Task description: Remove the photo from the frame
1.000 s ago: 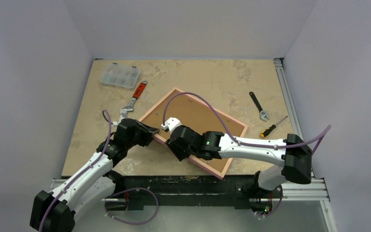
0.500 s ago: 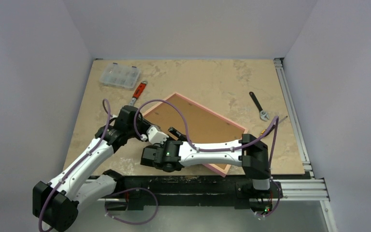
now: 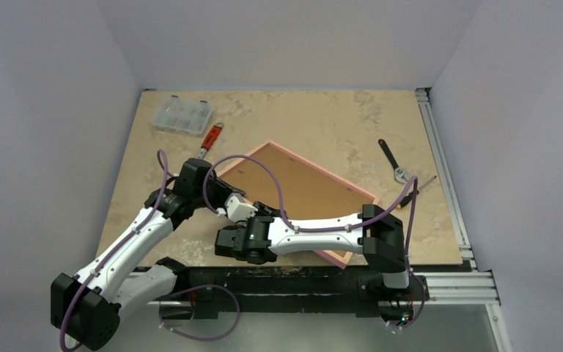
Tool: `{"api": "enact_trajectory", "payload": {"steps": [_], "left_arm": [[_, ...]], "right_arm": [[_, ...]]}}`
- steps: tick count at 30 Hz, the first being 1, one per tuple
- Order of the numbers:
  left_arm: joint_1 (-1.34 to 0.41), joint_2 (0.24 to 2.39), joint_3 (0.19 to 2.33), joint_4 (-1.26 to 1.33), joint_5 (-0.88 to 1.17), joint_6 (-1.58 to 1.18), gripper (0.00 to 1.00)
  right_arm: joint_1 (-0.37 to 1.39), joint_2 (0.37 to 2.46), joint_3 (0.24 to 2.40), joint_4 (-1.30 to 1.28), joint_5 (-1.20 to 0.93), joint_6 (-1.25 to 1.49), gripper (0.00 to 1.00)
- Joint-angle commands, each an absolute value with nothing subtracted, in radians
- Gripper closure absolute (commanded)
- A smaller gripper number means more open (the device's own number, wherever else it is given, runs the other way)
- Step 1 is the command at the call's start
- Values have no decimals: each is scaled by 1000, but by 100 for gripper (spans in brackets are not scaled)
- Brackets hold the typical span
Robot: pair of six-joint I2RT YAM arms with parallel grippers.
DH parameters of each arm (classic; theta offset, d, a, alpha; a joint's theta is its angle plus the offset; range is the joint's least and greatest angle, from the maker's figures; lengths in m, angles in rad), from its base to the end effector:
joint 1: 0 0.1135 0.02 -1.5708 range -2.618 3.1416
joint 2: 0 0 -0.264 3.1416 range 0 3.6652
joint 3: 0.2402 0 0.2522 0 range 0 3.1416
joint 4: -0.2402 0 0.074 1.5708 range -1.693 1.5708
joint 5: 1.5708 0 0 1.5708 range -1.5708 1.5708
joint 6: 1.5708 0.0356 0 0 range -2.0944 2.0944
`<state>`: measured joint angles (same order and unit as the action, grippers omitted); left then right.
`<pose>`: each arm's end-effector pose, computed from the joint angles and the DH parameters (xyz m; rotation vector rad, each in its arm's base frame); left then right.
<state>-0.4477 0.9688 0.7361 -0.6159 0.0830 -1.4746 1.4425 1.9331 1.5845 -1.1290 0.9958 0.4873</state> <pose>0.1746 -0.0871 0.2508 -1.2680 2.3334 -0.8853 0.0774 0.3661 0.2401 -0.9636 1.9834 -0.5979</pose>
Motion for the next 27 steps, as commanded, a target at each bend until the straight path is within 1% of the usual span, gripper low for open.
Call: {"api": "enact_trajectory", "payload": {"steps": [1,3,5,6,7,8,9,10,16,19,23,27], "left_arm": [[-435,975,757,-733,77,-1396,63],[-426,965,763,-746,69,-1374,50],[-414,953,786,-772,32,-1343,39],[-406,947,805,-790,9,-1318,30],[-398,943,832,-812,-23,-1288,26],[-387,941,861,-838,-54,-1255,25],[-379,941,900,-872,-86,-1225,19],[-370,938,938,-897,-133,-1192,16],[-335,880,1130,-1031,-416,-1044,13],[-321,839,1225,-1093,-538,-1015,13],[-322,778,1329,-1099,-655,-955,13],[-322,719,1378,-1074,-718,-886,13]], "right_arm": [[1429,1915,1622,-1229,1105,524,89],[1430,1908,1621,-1231,1106,523,100],[1428,1898,1618,-1223,1094,513,100],[1428,1892,1617,-1214,1082,502,100],[1428,1888,1616,-1207,1067,495,100],[1427,1884,1618,-1204,1051,491,100],[1427,1881,1621,-1200,1035,488,100],[1427,1876,1625,-1191,1016,482,100],[1427,1827,1644,-1101,897,418,100],[1415,1818,1699,-1105,845,408,100],[1370,1779,1762,-1041,683,390,100],[1295,1751,1843,-1011,534,410,100]]}}
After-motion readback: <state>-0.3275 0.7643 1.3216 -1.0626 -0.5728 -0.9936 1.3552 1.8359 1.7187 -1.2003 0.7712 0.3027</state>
